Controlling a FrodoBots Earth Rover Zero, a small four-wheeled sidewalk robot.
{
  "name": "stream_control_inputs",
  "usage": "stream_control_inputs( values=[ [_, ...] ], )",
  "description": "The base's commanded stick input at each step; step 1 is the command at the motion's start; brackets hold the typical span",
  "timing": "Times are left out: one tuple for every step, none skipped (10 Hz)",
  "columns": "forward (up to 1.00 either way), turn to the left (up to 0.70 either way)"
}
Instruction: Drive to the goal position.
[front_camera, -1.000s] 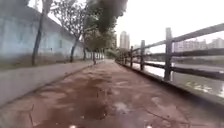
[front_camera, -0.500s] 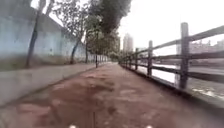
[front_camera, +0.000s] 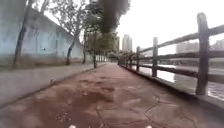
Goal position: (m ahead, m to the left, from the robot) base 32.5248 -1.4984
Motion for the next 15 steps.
stream_control_inputs(
  values=[
    [1.0, 0.06],
    [1.0, 0.06],
    [1.0, 0.06],
    [1.0, 0.06],
    [1.0, 0.06],
    [1.0, 0.06],
    [1.0, 0.06],
    [1.0, 0.06],
    [1.0, 0.06],
    [1.0, 0.06],
    [1.0, 0.06],
    [1.0, 0.06],
    [1.0, 0.06],
    [1.0, 0.06],
    [1.0, 0.06]
  ],
)
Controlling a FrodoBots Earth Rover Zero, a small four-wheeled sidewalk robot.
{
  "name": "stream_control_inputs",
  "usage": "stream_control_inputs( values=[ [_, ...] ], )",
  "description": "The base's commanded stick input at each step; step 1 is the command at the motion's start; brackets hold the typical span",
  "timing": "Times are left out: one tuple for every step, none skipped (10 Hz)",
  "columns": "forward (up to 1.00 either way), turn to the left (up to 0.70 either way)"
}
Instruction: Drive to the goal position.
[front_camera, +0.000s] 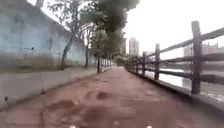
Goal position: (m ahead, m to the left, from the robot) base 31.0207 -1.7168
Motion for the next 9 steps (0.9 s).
stream_control_inputs(
  values=[
    [1.0, 0.06],
    [1.0, 0.06],
    [1.0, 0.06],
    [1.0, 0.06],
    [1.0, 0.06],
    [1.0, -0.28],
    [1.0, -0.34],
    [1.0, -0.34],
    [1.0, -0.34]
  ],
)
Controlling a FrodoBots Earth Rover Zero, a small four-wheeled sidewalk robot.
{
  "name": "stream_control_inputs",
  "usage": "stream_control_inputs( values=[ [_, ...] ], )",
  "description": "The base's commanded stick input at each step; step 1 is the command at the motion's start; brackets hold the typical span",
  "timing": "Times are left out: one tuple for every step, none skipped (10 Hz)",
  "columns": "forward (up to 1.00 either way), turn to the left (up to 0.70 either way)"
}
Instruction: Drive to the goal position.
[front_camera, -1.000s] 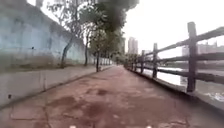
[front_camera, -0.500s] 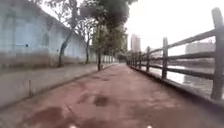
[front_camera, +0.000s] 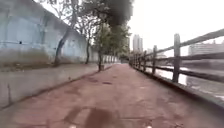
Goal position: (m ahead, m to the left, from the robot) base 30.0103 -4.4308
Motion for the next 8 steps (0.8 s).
stream_control_inputs(
  values=[
    [1.0, -0.34],
    [1.0, -0.34],
    [1.0, -0.34],
    [1.0, -0.1],
    [1.0, 0.06],
    [1.0, 0.07],
    [1.0, 0.07],
    [1.0, 0.07]
  ],
)
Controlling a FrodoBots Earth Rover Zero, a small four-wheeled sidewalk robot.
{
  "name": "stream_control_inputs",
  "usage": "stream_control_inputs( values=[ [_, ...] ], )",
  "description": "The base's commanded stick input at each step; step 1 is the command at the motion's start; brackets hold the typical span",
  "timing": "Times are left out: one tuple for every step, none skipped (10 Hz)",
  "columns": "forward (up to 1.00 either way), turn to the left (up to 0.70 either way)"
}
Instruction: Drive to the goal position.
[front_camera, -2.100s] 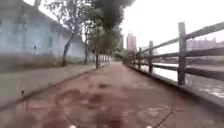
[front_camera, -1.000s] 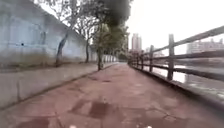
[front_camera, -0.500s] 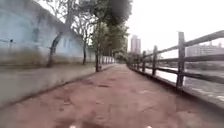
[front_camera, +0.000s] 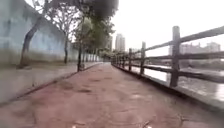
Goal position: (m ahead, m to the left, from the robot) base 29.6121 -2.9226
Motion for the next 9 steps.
stream_control_inputs(
  values=[
    [1.0, 0.07],
    [1.0, 0.07],
    [1.0, 0.07],
    [1.0, 0.07],
    [1.0, 0.07],
    [1.0, 0.07],
    [1.0, 0.07],
    [1.0, 0.07],
    [1.0, 0.07]
  ],
)
